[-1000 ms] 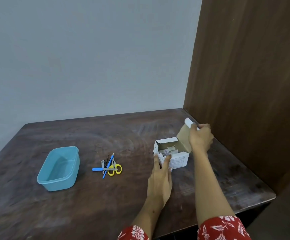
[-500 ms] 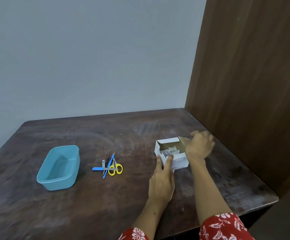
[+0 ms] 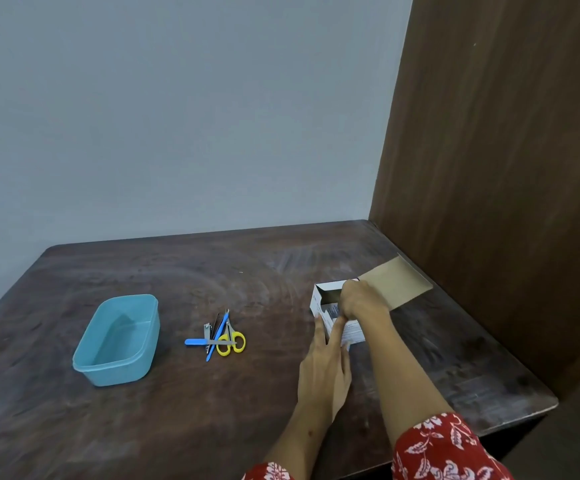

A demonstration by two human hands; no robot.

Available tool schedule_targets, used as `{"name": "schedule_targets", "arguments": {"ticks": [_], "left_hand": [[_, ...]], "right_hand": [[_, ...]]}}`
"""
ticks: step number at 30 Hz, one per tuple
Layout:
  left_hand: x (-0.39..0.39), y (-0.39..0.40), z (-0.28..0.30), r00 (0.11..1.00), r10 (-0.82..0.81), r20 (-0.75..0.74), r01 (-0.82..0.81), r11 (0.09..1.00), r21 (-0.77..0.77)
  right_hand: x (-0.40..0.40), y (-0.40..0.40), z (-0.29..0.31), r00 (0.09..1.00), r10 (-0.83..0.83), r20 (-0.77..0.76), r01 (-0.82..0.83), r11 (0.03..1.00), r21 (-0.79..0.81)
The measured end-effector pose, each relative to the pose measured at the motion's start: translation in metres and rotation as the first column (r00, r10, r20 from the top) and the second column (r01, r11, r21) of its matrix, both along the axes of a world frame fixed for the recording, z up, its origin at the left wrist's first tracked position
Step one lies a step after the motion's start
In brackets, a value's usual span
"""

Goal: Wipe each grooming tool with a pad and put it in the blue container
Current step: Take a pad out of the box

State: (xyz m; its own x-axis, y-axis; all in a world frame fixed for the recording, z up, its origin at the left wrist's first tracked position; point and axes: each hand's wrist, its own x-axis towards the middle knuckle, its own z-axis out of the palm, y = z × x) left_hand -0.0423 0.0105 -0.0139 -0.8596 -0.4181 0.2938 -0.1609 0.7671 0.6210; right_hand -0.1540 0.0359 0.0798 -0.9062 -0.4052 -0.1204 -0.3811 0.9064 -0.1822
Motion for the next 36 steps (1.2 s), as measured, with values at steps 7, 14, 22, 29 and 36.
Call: {"name": "schedule_targets", "arguments": {"ticks": [7,14,22,29,36], "left_hand": [[0.002,0.0,0.002,0.998,-0.008,-0.065,0.015,0.994,0.104],[0.006,0.001,0.006,0.999,0.007,-0.039,-0.002,0.993,0.121],[0.007,0.002,0.008,0.999,0.007,-0.034,-0.003,0.993,0.119],[0.006,0.002,0.008,1.0,0.009,-0.029,-0.007,0.996,0.089],[0.008,0.004,0.009,0.999,0.01,-0.054,-0.006,0.997,0.078]], "right_hand": [[-0.005,-0.001,-0.003,0.999,0.003,0.048,0.002,0.995,-0.098],[-0.008,0.007,0.01,0.994,-0.06,0.086,0.092,0.889,-0.449],[-0.012,0.019,0.019,0.947,0.108,0.302,0.132,0.728,-0.673],[-0.013,0.024,0.02,0.949,0.067,0.308,0.214,0.58,-0.786],[-0.011,0.033,0.026,0.897,-0.431,0.098,0.255,0.325,-0.911]]}}
